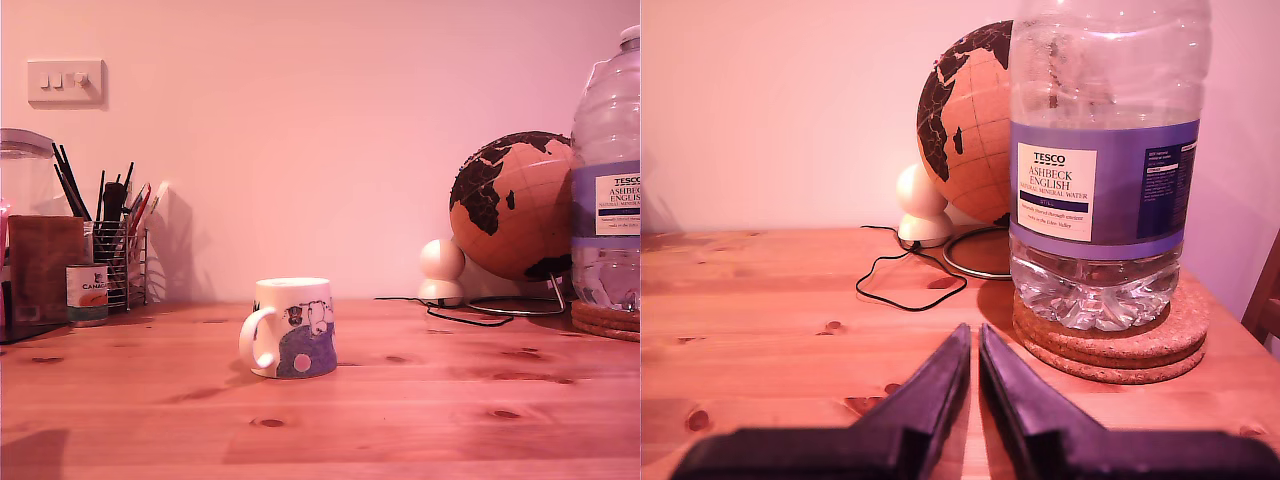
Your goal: Lift the coffee cup and remove the coffee capsule that is hidden under it
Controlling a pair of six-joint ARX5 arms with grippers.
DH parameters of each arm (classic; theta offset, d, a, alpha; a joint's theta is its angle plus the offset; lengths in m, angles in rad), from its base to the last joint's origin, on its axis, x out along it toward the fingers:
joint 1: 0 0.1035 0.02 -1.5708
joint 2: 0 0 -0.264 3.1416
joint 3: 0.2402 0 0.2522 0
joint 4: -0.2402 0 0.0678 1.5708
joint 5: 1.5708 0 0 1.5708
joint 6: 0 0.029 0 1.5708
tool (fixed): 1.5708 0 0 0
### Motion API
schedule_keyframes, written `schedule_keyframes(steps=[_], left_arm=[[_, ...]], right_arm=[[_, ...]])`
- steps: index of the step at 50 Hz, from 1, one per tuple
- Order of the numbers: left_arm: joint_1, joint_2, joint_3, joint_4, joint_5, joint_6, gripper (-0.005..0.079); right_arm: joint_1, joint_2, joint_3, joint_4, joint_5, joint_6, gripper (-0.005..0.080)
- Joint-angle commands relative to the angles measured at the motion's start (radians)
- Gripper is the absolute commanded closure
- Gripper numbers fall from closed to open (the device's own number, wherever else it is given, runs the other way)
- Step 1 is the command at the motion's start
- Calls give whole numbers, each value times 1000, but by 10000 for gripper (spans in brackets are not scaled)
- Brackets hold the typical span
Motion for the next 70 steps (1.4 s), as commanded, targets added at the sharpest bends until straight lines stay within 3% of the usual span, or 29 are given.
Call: schedule_keyframes(steps=[1,20,26,31,36,42,52,70], left_arm=[[48,-8,38,-152,206,-189,761],[48,-8,38,-146,212,-194,761],[48,-8,38,-109,249,-277,761],[48,-8,38,-31,303,-372,761],[48,-8,45,64,402,-438,762],[42,-3,85,80,509,-478,762],[13,68,133,67,636,-476,762],[-112,384,265,53,649,-305,761]], right_arm=[[-28,-6,59,-168,-73,240,764],[-27,-6,59,-161,-76,244,764],[-27,-6,60,-127,-80,298,764],[-27,-6,66,-69,-144,421,764],[-27,-6,88,-14,-237,427,764],[-27,-6,138,-29,-338,426,764],[-27,29,228,-144,-446,414,764],[2,279,395,-302,-487,304,764]])
